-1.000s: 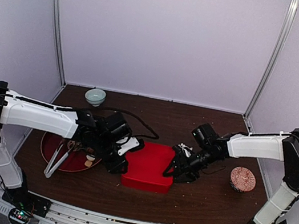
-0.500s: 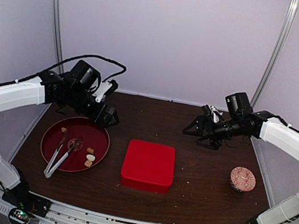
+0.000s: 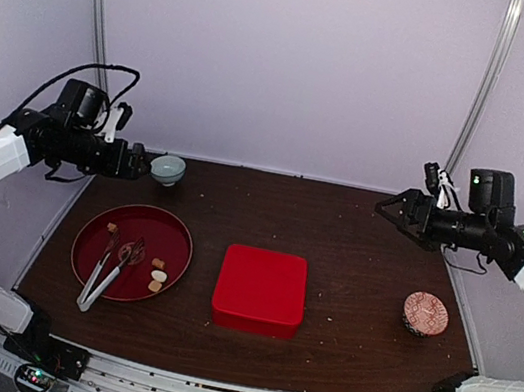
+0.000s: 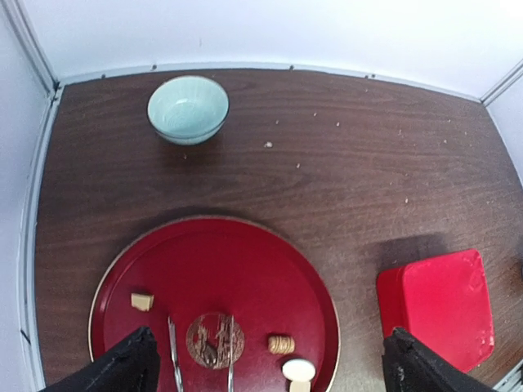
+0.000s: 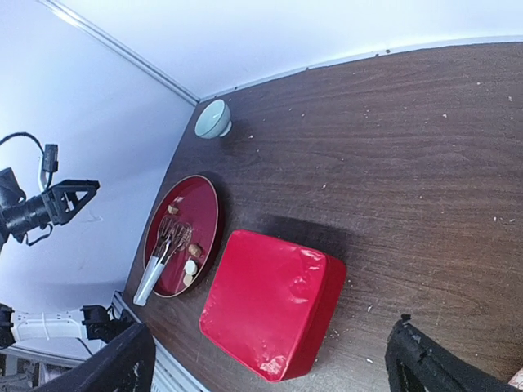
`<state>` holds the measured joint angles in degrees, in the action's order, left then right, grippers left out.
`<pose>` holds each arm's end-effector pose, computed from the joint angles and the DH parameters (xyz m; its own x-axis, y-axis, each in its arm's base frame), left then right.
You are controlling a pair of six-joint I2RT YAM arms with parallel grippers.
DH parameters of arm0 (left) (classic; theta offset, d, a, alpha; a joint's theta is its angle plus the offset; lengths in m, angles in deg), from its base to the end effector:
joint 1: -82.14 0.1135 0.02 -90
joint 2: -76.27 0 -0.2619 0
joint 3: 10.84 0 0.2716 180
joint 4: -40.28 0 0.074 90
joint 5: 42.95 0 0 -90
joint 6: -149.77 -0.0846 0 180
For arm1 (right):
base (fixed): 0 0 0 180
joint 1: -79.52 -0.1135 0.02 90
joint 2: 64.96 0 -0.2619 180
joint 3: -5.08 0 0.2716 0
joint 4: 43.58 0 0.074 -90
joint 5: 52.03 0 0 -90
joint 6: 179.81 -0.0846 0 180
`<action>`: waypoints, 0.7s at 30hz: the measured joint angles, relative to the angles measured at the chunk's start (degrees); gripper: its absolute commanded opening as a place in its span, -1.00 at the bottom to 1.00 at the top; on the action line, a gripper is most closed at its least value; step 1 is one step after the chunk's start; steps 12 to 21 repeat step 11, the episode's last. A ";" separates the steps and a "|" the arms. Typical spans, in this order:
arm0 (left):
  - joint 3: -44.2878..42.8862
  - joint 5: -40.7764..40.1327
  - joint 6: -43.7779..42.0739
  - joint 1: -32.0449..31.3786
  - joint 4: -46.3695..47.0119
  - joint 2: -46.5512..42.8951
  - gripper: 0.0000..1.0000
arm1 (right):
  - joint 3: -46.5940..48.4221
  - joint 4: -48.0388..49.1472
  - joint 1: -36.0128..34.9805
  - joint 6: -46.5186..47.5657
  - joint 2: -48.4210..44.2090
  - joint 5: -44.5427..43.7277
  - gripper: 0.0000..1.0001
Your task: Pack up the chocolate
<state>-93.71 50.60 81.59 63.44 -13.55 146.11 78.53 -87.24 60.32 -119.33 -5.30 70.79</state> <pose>0.2960 -0.1057 0.3171 -0.7100 -0.1513 -0.6877 0.1082 0.9416 -0.3189 0.2468 0.1345 0.3320 -0.7642 0.1724 -0.6216 -0.3950 0.6368 0.6622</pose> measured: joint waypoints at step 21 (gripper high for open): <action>13.94 -0.98 4.72 0.00 -0.59 -7.63 0.95 | -17.46 5.29 0.33 -4.37 -13.18 -6.58 0.99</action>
